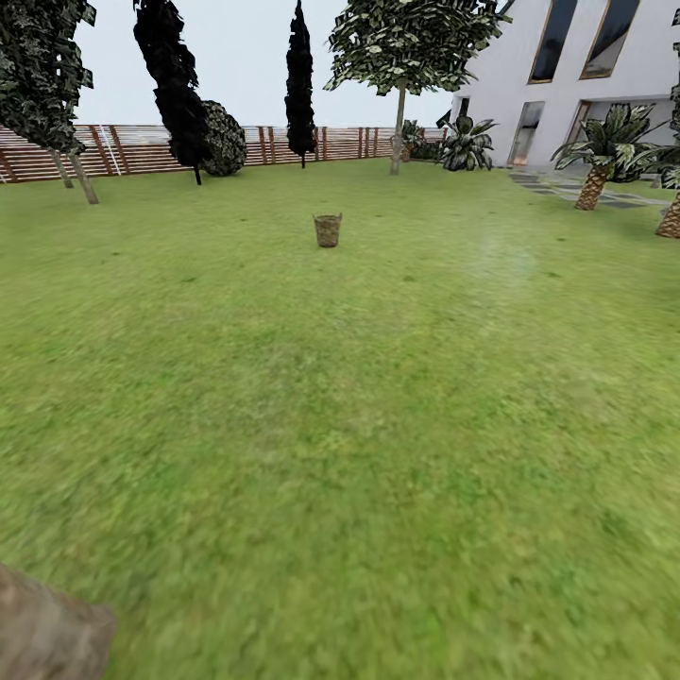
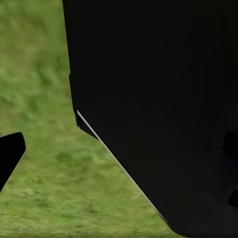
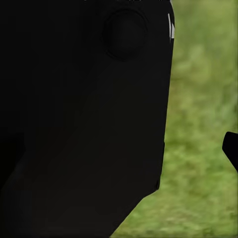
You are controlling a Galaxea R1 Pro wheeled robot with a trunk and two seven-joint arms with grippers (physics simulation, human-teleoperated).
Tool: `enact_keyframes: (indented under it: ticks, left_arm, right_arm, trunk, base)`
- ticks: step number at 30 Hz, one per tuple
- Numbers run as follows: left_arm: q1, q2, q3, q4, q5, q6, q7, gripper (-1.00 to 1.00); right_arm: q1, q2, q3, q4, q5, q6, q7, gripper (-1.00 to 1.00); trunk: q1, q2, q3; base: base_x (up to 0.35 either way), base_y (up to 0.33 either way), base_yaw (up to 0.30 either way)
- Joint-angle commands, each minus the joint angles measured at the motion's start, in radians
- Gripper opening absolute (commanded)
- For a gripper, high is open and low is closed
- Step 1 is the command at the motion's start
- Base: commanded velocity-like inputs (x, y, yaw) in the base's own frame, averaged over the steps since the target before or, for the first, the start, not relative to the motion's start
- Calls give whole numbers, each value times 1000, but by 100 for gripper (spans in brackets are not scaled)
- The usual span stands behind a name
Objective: Take the three Easter eggs out of the wicker basket on the lawn in the garden, then place them on the lawn next to a single tree (choose any tree) so that all three eggs are next to the same tree and none are left in the basket.
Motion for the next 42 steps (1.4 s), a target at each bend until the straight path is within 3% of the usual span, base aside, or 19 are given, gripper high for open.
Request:
enact_keyframes:
  ticks: [1, 16, 22, 25, 37, 39, 42]
  left_arm:
    - [1, 0, 0, -2, 1, -1, 0, 100]
    - [1, 0, 0, -2, 1, -1, 0, 100]
    - [1, 0, 0, -2, 1, -1, 0, 100]
    - [1, 0, 0, -2, 1, -1, 0, 100]
    - [1, 0, 1, -2, 1, -1, 0, 100]
    - [1, -1, 0, -2, 0, -1, 0, 100]
    - [1, -1, 0, -2, 0, -1, 0, 100]
  right_arm:
    - [0, -1, 0, 0, -1, -3, -1, 100]
    - [0, -9, 7, -27, 13, 0, -4, 100]
    - [0, -9, 25, -33, 125, 1, -5, 100]
    - [0, -10, 26, -34, 159, 1, -4, 100]
    - [0, -5, 19, -33, 156, -5, -1, 100]
    - [0, -4, 18, -34, 156, -58, 0, 100]
    - [0, -3, 18, -32, 155, -80, 2, 100]
  trunk:
    - [0, 0, -1]
    - [0, 0, -6]
    - [0, 0, -12]
    - [0, 0, -13]
    - [0, 0, -13]
    - [0, 0, -13]
    - [0, 0, -13]
  base:
    - [0, 0, 0]
    - [0, 0, 65]
    - [0, 0, 230]
    - [0, 0, 167]
    - [0, 0, 14]
    - [11, 0, 0]
    - [146, 0, 0]
